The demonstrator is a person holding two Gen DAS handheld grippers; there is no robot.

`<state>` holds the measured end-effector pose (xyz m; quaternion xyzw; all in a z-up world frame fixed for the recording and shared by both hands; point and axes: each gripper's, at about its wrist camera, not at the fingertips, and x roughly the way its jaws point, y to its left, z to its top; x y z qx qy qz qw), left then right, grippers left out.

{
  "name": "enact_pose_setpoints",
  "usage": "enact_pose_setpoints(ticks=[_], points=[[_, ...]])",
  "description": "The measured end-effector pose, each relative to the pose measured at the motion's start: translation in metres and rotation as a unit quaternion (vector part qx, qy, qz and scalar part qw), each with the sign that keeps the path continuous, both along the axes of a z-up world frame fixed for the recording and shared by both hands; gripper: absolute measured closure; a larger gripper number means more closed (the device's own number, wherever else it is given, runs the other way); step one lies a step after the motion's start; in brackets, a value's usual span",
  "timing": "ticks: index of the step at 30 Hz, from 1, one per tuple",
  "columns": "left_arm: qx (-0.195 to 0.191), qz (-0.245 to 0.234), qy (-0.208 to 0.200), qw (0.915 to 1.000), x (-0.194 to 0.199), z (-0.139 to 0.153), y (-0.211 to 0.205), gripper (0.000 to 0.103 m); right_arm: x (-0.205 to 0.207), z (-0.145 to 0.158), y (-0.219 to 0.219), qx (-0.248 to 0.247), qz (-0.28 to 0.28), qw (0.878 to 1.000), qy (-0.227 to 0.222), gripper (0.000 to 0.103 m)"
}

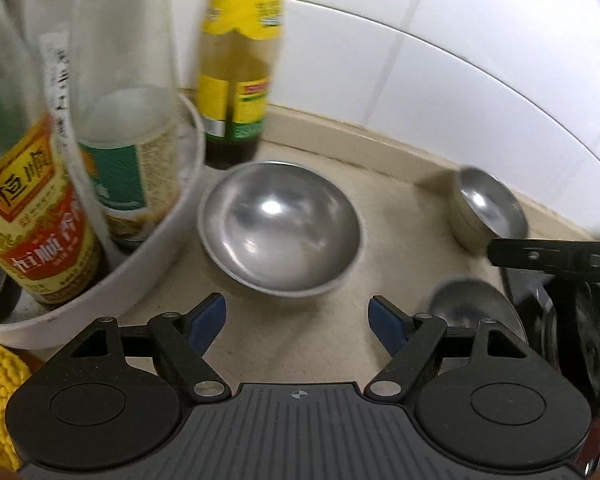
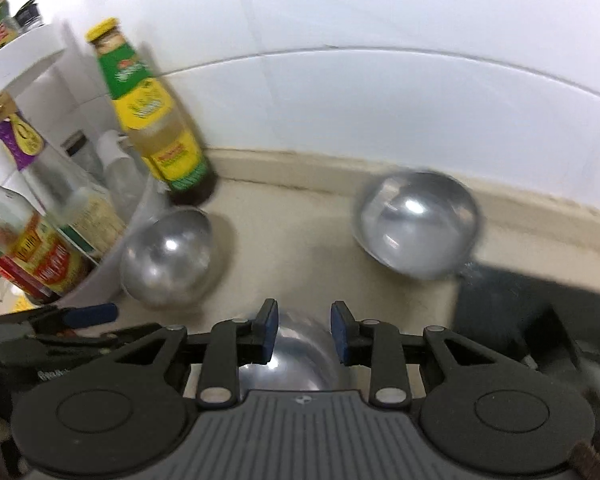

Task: Organize plates and bowls

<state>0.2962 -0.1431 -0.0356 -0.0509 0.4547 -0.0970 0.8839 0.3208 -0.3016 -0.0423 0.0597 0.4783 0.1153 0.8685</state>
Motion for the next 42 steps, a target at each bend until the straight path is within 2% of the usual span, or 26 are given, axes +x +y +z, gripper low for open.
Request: enact_pose_setpoints(ticks=[5,10,13,15,19,23,31,42], points=[[-0.030,0.070,-0.005,0.9971,0.011,-0.005,0.008,0.020,0.044,-0.024,0.031,0.029,0.030,0.999,0.028,0.076],[-0.053,0.141,0.011,0.9886,0.023,-0.022,0.018,0.025,0.073,-0.046,0.058,0.028,0.067,0.997,0.033,0.076],[-0.056,0.169,0.014,0.9840,0.028,-0.030,0.023,0.027,0.085,-0.058,0.068,0.029,0.080,0.995,0.049,0.076],[-0.049,0.176,0.018,0.9830,0.034,-0.036,0.023,0.033,0.092,-0.067,0.072,0.028,0.086,0.994,0.058,0.076],[-0.028,0.159,0.014,0.9868,0.038,-0.040,0.018,0.041,0.092,-0.080,0.079,0.024,0.109,0.991,0.066,0.082],[-0.022,0.136,0.015,0.9904,0.038,-0.040,0.014,0.052,0.086,-0.076,0.086,0.005,0.126,0.990,0.056,0.087],[-0.019,0.111,0.016,0.9935,0.028,-0.037,0.006,0.052,0.064,-0.064,0.091,-0.044,0.136,0.990,0.018,0.087],[-0.008,0.070,-0.038,0.9968,0.008,0.000,-0.013,0.049,0.037,-0.022,0.087,-0.078,0.107,0.990,-0.047,0.087]])
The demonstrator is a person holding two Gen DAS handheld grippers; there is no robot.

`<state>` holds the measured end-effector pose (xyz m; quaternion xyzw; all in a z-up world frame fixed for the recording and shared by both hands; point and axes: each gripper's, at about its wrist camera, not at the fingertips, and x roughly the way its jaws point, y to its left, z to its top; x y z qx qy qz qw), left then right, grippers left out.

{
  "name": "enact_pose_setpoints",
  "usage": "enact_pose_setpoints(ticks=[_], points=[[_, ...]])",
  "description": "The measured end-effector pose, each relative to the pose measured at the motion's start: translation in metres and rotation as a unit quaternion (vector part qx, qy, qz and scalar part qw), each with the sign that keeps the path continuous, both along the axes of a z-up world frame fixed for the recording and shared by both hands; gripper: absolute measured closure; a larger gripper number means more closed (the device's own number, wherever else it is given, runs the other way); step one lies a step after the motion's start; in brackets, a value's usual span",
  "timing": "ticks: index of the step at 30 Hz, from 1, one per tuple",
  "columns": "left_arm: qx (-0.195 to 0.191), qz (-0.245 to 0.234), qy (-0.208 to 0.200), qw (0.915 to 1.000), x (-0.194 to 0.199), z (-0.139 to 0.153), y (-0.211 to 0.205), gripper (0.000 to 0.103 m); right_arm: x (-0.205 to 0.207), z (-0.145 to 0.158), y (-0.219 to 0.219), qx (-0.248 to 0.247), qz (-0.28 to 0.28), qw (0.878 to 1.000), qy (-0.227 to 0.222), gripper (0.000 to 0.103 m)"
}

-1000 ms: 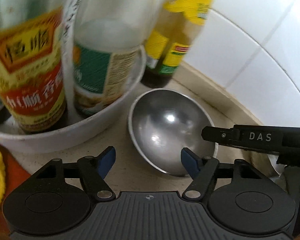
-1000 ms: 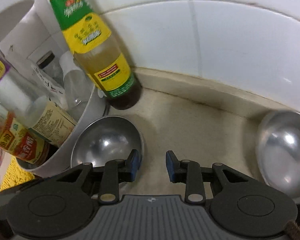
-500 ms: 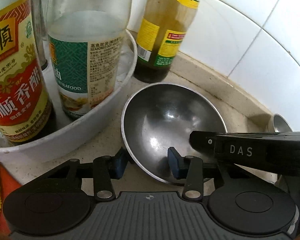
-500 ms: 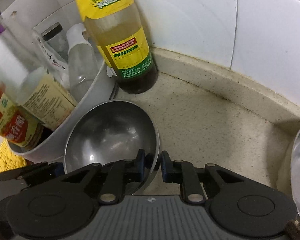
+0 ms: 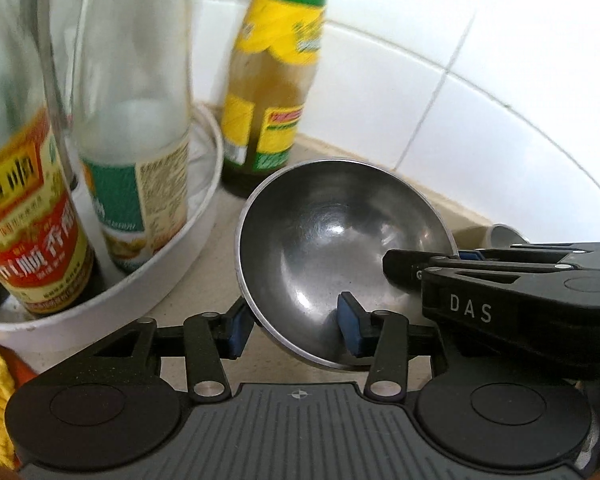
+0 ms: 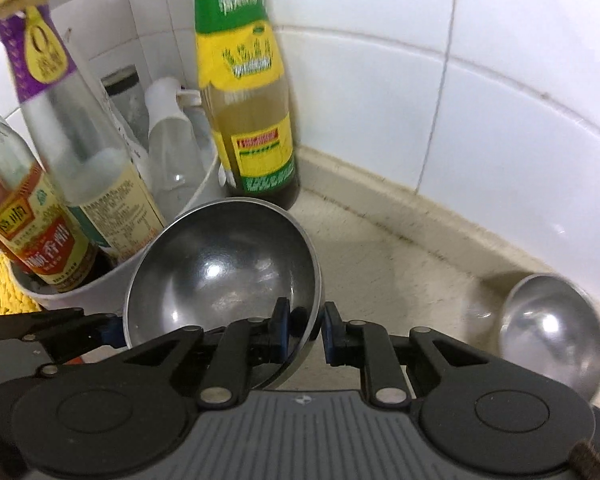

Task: Organize plates and bowls

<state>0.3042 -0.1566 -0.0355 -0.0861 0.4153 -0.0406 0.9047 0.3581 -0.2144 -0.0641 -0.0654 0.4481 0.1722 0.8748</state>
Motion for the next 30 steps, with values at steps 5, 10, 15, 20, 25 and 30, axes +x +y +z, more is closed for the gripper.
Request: enact_pose_setpoints(ticks=[5,10,15,20,25,30], points=[[0.000,-0.036,-0.021,0.9991,-0.019,0.018,-0.011,0.048,-0.023,0.022,-0.010,-0.011,-0.025,0.999,-0.029,0.087],[-0.003,-0.079,-0.031,0.9964,-0.035,0.028,-0.028,0.048,-0.049,0.039,-0.022,-0.029,-0.056,0.997,-0.044,0.087],[-0.004,-0.122,-0.030,0.9921,-0.044,0.027,-0.043,0.048,-0.073,0.045,-0.035,-0.041,-0.093,0.994,-0.047,0.087],[0.001,-0.162,-0.022,0.9865,-0.056,0.023,-0.052,0.047,-0.092,0.044,-0.045,-0.043,-0.129,0.990,-0.037,0.087],[0.002,-0.195,-0.009,0.9807,-0.060,0.015,-0.056,0.047,-0.107,0.039,-0.054,-0.037,-0.157,0.987,-0.019,0.087],[0.012,-0.208,0.005,0.9781,-0.061,0.006,-0.056,0.047,-0.111,0.027,-0.057,-0.027,-0.177,0.984,0.005,0.087]])
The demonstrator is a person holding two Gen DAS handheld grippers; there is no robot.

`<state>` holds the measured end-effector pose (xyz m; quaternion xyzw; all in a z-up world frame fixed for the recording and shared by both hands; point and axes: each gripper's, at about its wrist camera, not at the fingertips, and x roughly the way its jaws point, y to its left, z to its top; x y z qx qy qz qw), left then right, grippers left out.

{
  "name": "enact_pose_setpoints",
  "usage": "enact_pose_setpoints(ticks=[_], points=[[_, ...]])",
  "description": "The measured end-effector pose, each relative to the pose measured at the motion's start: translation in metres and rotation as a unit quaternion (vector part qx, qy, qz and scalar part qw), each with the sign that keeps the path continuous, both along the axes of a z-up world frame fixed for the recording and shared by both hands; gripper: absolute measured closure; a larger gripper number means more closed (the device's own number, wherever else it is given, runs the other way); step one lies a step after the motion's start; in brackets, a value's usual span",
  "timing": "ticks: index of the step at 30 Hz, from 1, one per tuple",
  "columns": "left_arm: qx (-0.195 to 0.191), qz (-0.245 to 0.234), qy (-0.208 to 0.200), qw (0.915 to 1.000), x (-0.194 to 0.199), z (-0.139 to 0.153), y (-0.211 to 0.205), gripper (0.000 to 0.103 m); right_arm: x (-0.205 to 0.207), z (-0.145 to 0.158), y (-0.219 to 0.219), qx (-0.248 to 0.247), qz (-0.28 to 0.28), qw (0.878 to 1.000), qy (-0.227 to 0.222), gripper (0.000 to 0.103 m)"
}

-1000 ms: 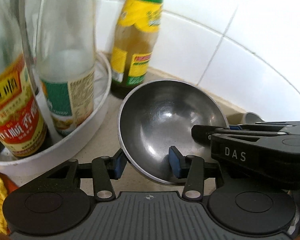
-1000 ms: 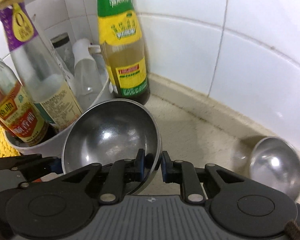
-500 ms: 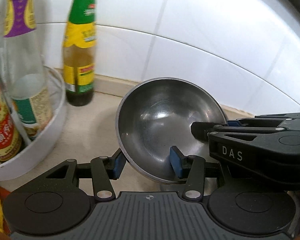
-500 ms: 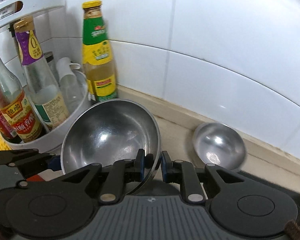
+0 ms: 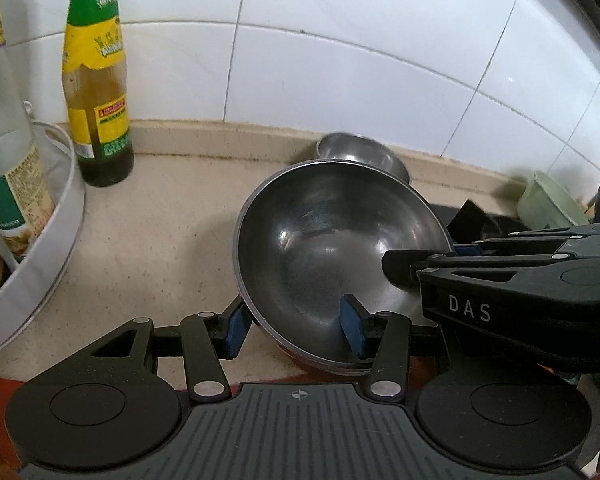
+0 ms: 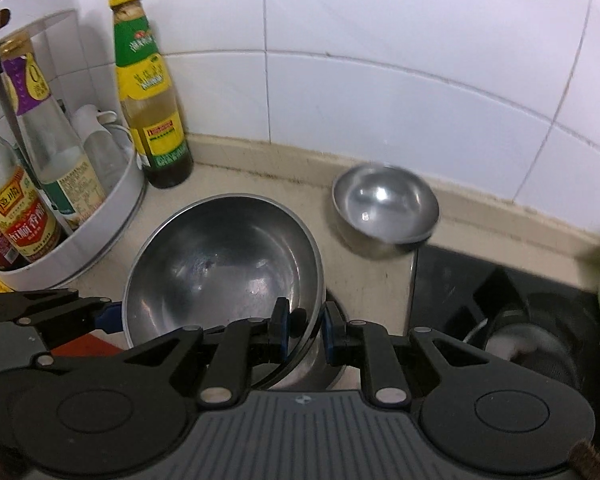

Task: Organize plates and bowls

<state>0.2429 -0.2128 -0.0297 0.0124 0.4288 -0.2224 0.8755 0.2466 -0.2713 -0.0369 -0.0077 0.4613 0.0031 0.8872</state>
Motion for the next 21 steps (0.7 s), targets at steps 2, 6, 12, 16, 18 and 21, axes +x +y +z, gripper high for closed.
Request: enact_pose_setpoints(ticks=[2,6,12,16,18,21], points=[[0.004,-0.006,0.004,1.0000,0.002,-0.003,0.000,0.047,0.000,-0.004,-0.001,0.005,-0.008,1.000,0.005,0.087],[0.011,-0.018,0.002,0.9998,-0.002,-0.004,0.000,0.047,-0.002,-0.010,-0.003,-0.003,-0.017,1.000,0.010,0.087],[0.004,-0.010,-0.019,0.9997,0.000,0.006,0.009,0.041,-0.005,-0.010,-0.019,-0.018,-0.047,0.999,0.004,0.085],[0.006,-0.003,-0.021,0.9997,0.003,0.008,0.011,0.041,-0.009,-0.008,-0.032,-0.017,-0.061,0.998,0.001,0.085],[0.008,-0.003,-0.022,0.9997,0.003,0.008,0.011,0.041,-0.010,-0.007,-0.037,-0.019,-0.067,0.998,0.000,0.085],[0.012,-0.004,-0.029,0.9995,0.002,0.011,0.008,0.040,-0.010,-0.006,-0.040,-0.020,-0.070,0.997,-0.001,0.085]])
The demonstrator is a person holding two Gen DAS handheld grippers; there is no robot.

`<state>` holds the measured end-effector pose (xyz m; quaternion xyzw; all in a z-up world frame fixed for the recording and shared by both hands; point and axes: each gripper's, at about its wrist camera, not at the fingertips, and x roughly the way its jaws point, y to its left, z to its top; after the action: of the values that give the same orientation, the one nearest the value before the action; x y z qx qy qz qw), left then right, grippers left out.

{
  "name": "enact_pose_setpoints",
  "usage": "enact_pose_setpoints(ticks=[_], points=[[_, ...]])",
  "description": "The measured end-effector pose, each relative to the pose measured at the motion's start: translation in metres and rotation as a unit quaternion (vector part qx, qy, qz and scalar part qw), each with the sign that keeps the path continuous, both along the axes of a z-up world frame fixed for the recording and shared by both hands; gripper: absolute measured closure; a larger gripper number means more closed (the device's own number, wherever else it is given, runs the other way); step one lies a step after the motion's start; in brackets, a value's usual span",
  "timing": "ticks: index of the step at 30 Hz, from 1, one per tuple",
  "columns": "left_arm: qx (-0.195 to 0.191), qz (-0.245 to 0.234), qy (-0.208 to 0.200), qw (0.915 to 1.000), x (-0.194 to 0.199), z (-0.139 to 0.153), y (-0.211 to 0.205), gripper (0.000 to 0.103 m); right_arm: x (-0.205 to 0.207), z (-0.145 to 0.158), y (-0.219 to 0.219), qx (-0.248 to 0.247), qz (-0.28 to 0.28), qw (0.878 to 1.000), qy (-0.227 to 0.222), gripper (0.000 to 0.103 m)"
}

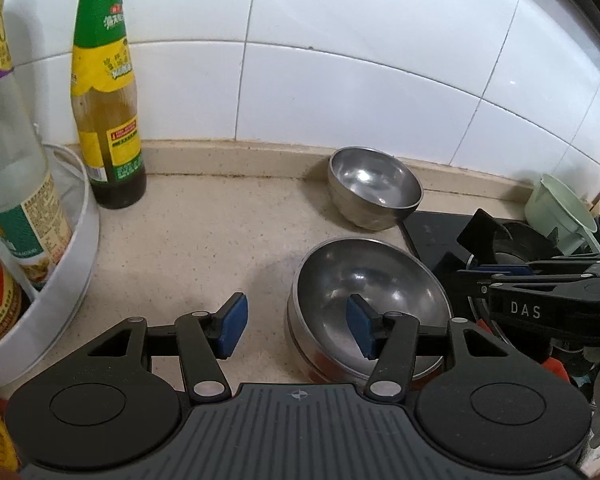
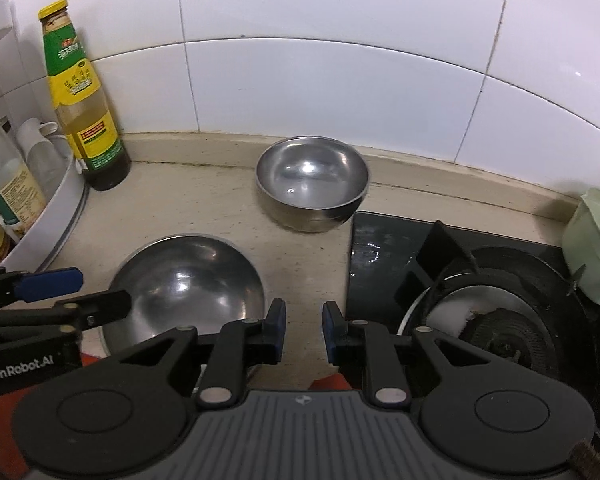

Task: Organize plates and bowls

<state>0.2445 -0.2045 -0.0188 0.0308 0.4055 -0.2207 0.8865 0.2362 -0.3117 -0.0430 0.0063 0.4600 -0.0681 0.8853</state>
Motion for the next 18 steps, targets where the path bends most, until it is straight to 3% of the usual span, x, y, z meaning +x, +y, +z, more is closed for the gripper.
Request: enact_pose_setpoints(ticks=[12,18], points=[[0.027,0.004,-0.025,0.9993,0.002,0.010,-0.010,0.032,0.004,0.008,0.009,-0.037,0.015,0.999,-0.017,0.085],[0.023,-0.004,-0.033,0.9992,0.001,0.012,-0.013,0.028,-0.005,0.026,0.018,-0.092,-0.003,0.993,-0.069,0.078]])
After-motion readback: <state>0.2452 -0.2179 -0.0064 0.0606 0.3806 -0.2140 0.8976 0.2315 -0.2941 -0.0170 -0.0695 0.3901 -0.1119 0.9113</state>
